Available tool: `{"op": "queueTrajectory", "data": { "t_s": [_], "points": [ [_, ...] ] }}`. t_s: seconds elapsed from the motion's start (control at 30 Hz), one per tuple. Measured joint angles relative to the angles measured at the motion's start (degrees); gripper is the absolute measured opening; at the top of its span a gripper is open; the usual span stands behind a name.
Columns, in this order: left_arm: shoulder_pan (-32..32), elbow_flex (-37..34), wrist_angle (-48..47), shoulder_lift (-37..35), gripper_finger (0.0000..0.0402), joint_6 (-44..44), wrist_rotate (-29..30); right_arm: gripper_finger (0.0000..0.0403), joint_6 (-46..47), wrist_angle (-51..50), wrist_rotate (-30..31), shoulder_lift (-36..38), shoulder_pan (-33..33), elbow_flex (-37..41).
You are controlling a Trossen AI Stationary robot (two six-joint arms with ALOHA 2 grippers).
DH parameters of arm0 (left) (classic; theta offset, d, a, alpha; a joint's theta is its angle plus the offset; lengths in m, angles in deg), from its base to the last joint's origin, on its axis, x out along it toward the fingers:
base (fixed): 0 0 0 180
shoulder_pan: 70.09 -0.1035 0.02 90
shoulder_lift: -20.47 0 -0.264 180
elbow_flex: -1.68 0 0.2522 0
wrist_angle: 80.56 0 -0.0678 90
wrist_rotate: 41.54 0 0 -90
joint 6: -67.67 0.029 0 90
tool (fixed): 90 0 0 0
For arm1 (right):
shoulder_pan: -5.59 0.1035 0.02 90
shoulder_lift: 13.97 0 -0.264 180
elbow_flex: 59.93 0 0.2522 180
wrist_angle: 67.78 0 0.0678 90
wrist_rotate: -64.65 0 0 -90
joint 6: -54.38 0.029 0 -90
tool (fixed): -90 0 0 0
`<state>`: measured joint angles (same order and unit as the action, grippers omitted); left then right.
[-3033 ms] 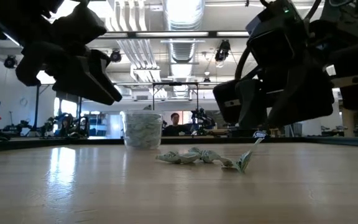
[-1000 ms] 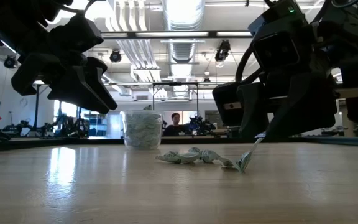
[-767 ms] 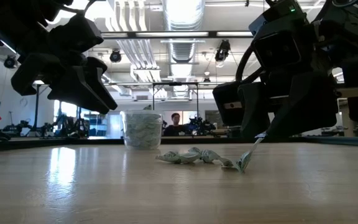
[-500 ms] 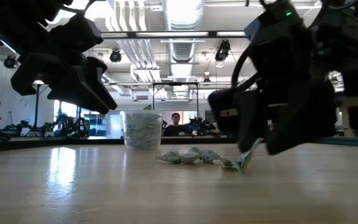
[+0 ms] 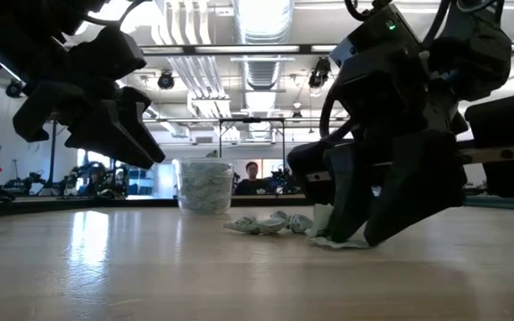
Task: Pick and place Stevia / Truvia into bins
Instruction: Put the stevia packet into the transparent container
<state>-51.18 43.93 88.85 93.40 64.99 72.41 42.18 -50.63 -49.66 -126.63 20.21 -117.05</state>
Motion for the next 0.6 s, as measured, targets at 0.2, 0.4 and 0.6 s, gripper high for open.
{"op": "queueTrajectory", "data": {
  "t_s": [0.2,0.4,0.6],
  "points": [
    [0.0,-0.09,0.88,0.0,0.0157,0.0,0.01,0.0043,-1.76,-0.55,0.79,0.11,0.0,0.31],
    [0.0,-0.09,0.98,0.0,0.0157,0.02,0.01,0.001,-3.21,-0.76,1.23,0.11,0.0,0.35],
    [0.0,-0.09,1.15,0.0,0.0157,0.02,0.01,0.0008,-5.02,-2.34,4.37,2.87,0.02,0.59]
  ]
}}
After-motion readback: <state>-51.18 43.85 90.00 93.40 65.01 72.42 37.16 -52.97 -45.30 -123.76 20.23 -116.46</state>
